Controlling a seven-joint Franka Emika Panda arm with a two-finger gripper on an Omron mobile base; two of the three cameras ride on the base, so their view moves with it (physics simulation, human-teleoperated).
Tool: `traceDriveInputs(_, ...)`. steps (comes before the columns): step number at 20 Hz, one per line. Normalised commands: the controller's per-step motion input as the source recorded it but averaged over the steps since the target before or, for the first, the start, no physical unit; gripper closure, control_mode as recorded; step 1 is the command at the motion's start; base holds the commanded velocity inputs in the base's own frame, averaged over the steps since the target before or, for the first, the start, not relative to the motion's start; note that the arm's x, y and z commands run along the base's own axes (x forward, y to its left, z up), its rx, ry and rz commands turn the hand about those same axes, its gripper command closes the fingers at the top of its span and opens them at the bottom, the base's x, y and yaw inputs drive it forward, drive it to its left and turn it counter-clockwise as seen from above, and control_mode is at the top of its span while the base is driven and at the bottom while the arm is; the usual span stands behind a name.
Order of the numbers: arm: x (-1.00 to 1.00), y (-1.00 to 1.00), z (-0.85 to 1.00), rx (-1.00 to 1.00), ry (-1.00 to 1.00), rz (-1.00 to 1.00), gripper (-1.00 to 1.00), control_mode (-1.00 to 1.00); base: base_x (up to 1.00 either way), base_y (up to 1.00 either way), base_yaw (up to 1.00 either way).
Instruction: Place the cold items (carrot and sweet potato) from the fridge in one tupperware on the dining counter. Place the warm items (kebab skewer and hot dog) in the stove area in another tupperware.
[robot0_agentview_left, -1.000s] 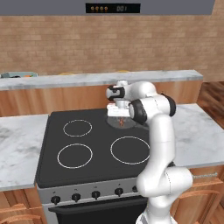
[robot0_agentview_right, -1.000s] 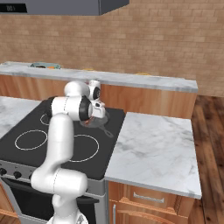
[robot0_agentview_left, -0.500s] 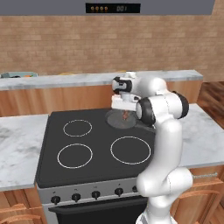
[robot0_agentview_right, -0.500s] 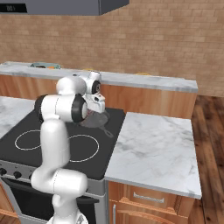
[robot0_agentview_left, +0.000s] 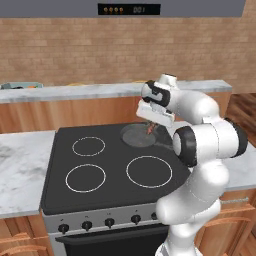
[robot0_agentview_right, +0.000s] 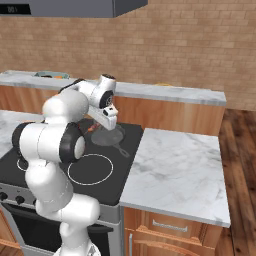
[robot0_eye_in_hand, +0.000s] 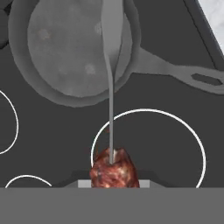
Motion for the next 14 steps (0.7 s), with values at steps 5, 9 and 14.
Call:
traceDriveInputs(5, -0.79, 0.00, 0.61, 0.03, -0.02, -0.20, 1.00, -1.00, 0.00, 0.00, 0.00)
traceDriveInputs(9, -0.88, -0.02, 0.48, 0.00, 0.00, -0.18, 1.00, -1.00, 0.00, 0.00, 0.00)
traceDriveInputs(14, -0.77, -0.04, 0.28, 0.00, 0.01, -0.16, 1.00, -1.00, 0.00, 0.00, 0.00)
